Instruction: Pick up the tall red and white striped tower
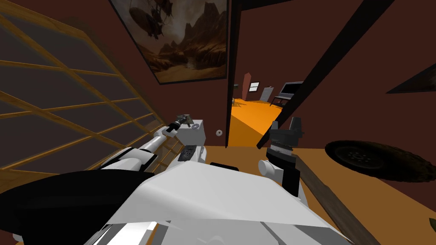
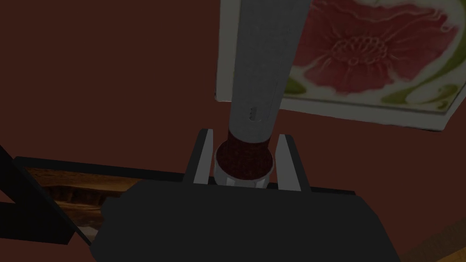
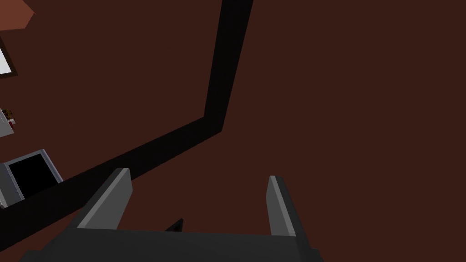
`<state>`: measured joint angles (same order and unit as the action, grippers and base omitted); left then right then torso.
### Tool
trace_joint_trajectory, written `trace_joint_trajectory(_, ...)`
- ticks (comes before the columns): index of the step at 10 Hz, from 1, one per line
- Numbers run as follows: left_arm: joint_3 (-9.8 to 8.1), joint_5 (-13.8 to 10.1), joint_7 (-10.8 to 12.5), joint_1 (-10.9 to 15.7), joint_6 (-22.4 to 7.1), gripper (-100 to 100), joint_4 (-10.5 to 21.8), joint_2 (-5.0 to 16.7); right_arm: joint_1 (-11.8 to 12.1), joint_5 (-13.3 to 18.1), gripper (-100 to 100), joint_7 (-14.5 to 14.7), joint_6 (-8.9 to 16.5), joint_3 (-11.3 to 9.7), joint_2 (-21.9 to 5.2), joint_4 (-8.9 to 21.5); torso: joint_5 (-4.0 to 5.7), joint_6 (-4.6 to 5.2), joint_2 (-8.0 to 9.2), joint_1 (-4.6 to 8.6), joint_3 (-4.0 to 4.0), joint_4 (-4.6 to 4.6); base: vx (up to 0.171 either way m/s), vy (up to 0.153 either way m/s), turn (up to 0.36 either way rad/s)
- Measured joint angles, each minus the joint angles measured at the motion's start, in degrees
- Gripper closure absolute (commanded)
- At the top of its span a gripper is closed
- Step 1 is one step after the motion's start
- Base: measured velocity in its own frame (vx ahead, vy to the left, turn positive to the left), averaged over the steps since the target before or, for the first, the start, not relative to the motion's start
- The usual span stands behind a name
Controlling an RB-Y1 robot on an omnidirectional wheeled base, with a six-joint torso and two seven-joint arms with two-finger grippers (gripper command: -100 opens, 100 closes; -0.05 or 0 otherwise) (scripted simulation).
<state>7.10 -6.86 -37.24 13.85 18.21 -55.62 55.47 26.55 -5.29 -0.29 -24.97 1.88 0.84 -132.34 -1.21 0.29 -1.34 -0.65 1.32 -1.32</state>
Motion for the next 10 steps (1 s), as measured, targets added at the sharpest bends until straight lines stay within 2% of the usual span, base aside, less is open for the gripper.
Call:
trace_joint_trajectory(2, -2.12, 2.35, 1.35, -3.67, -0.61, 100, -3.89, -1.21, 0.01, 0.00, 0, 0.00, 0.00, 0.00, 0.00, 0.00, -0.09, -0.17, -0.19, -0.23, 0.13, -0.09, 0.099, 0.041, 0.077)
trace_joint_trajectory(5, -2.44, 2.79, 1.54, -5.86, -0.69, 100, -7.32, -1.44, -0.01, 0.00, 0, 0.00, 0.00, 0.00, 0.00, 0.00, -0.37, 0.13, -0.12, -0.06, 0.24, -0.35, 0.035, 0.009, 0.039)
trace_joint_trajectory(7, -4.38, 5.28, 2.61, -8.78, -0.90, 100, -9.98, -3.19, 0.01, 0.00, 0, 0.00, 0.00, 0.00, 0.00, 0.00, -0.58, -0.08, -0.52, -0.40, 0.54, -0.59, 0.098, 0.036, 0.076)
trace_joint_trajectory(10, -4.71, 5.57, 2.97, -11.70, -1.73, 100, -14.29, -3.09, -0.01, 0.00, 0, 0.00, 0.00, 0.00, 0.00, 0.00, -0.87, 0.14, -0.44, -0.39, 0.63, -0.82, 0.036, 0.020, 0.057)
